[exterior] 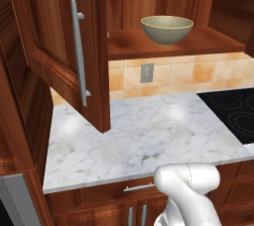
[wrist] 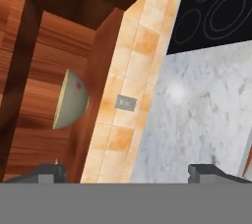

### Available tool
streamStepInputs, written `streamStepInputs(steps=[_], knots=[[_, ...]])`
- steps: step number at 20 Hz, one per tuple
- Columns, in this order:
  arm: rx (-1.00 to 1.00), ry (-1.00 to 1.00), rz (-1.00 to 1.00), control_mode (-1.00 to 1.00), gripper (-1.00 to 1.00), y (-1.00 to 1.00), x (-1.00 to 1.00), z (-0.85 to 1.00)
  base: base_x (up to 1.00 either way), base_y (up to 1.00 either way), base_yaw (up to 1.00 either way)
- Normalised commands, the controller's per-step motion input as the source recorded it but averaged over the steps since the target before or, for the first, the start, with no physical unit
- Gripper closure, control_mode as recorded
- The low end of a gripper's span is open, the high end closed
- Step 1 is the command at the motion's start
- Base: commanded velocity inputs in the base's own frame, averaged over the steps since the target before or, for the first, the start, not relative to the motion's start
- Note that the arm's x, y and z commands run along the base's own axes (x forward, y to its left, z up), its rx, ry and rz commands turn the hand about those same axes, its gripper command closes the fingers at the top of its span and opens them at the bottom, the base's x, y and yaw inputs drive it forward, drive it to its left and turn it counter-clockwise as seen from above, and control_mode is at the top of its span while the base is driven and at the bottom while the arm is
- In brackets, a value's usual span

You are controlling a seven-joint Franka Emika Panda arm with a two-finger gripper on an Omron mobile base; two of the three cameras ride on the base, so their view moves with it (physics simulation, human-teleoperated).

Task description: Open the cabinet. Pick the bowls from the counter and place them in the cabinet. Then close the cabinet.

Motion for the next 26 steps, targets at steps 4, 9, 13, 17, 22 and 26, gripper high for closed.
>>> streamStepInputs(steps=[4, 9, 13, 17, 22, 26], knots=[[0.00, -0.07, 0.01, -1.00, -1.00, -0.09, -0.04, -0.44, 0.00, 0.00, 0.00], [0.00, -0.08, 0.02, -1.00, -1.00, -0.08, -0.06, -0.31, 0.00, 0.00, 0.00], [0.03, -0.03, 0.00, -1.00, -1.00, -0.07, -0.40, 0.00, 0.00, 0.00, 0.00], [0.07, -0.02, 0.01, -1.00, -1.00, -0.24, -0.41, 0.00, 0.00, 0.00, 0.00], [0.14, 0.00, 0.10, -1.00, -1.00, -0.58, -0.17, -0.15, 0.00, 0.00, 0.00], [0.13, 0.00, 0.12, -1.00, -1.00, -0.51, -0.22, -0.32, 0.00, 0.00, 0.00]])
